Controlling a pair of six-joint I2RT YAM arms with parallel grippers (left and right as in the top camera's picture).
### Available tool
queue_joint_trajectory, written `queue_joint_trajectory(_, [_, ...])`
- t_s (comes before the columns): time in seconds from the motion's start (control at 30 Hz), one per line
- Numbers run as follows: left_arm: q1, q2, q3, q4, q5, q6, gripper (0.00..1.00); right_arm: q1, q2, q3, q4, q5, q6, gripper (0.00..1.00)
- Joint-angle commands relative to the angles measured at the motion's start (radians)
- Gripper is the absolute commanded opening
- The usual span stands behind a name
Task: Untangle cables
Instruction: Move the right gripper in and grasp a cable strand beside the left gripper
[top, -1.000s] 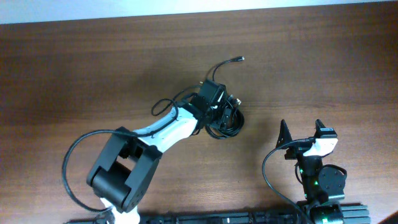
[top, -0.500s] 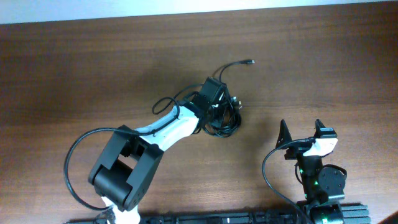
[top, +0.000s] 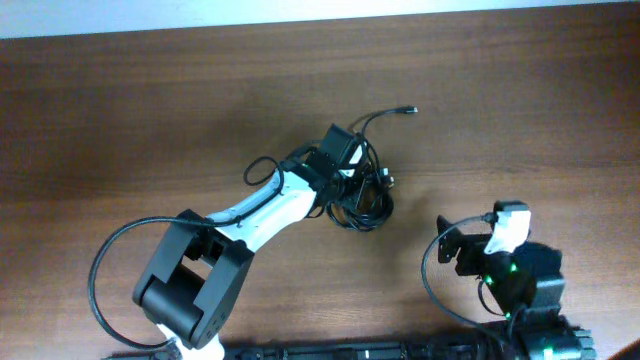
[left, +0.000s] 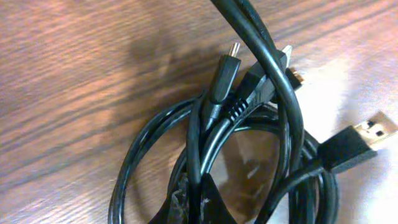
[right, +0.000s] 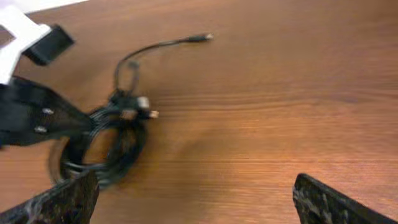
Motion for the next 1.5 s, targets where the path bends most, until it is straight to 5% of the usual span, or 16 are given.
queue_joint_trajectory(0.0, [0.003, -0.045, -0.002, 0.006, 0.165, -0.003, 0.00, 0.006, 0.183, 0.117, -0.068, -0.101, 0.023, 0.98])
queue_joint_trajectory(0.33, [0.051, -0.045, -0.001, 0.012, 0.442, -0.003, 0.00, 0.006, 0.510, 0.187, 0.052, -0.380, 0.023, 0.99])
queue_joint_trajectory(0.43, [0.051, -0.045, -0.001, 0.035, 0.522, -0.003, 0.00, 0.006, 0.589, 0.187, 0.052, -0.439, 0.023, 0.75])
queue_joint_trajectory(0.67, [0.051, -0.045, -0.001, 0.055, 0.560, -0.003, 0.00, 0.006, 0.747, 0.187, 0.064, -0.443, 0.023, 0.57])
queue_joint_trajectory(0.73, [0.051, -0.045, -0.001, 0.055, 0.560, -0.003, 0.00, 0.006, 0.771, 0.187, 0.075, -0.449, 0.028, 0.43])
queue_joint_trajectory(0.77, [0.051, -0.045, -0.001, 0.051, 0.547, -0.003, 0.00, 0.006, 0.776, 0.187, 0.082, -0.465, 0.027, 0.42])
queue_joint_trajectory(0.9, [0.051, -0.045, -0.001, -0.019, 0.436, -0.002, 0.00, 0.006, 0.773, 0.207, 0.090, -0.483, 0.027, 0.65])
queue_joint_trajectory(1.0, [0.047, -0.045, -0.001, -0.024, 0.436, -0.002, 0.00, 0.006, 0.773, 0.228, 0.132, -0.480, 0.027, 0.67])
queue_joint_trajectory(1.2, [0.043, -0.045, -0.001, -0.019, 0.525, -0.002, 0.00, 0.006, 0.788, 0.228, 0.156, -0.457, 0.027, 0.64])
queue_joint_trajectory(1.3, [0.043, -0.045, -0.001, -0.019, 0.590, -0.002, 0.00, 0.006, 0.827, 0.228, 0.158, -0.426, 0.027, 0.57])
queue_joint_trajectory(1.37, [0.043, -0.045, -0.001, -0.019, 0.612, -0.003, 0.00, 0.006, 0.864, 0.228, 0.176, -0.428, 0.027, 0.41])
queue_joint_trajectory(1.47, [0.043, -0.045, -0.001, -0.019, 0.613, -0.003, 0.00, 0.006, 0.886, 0.228, 0.188, -0.447, 0.027, 0.38])
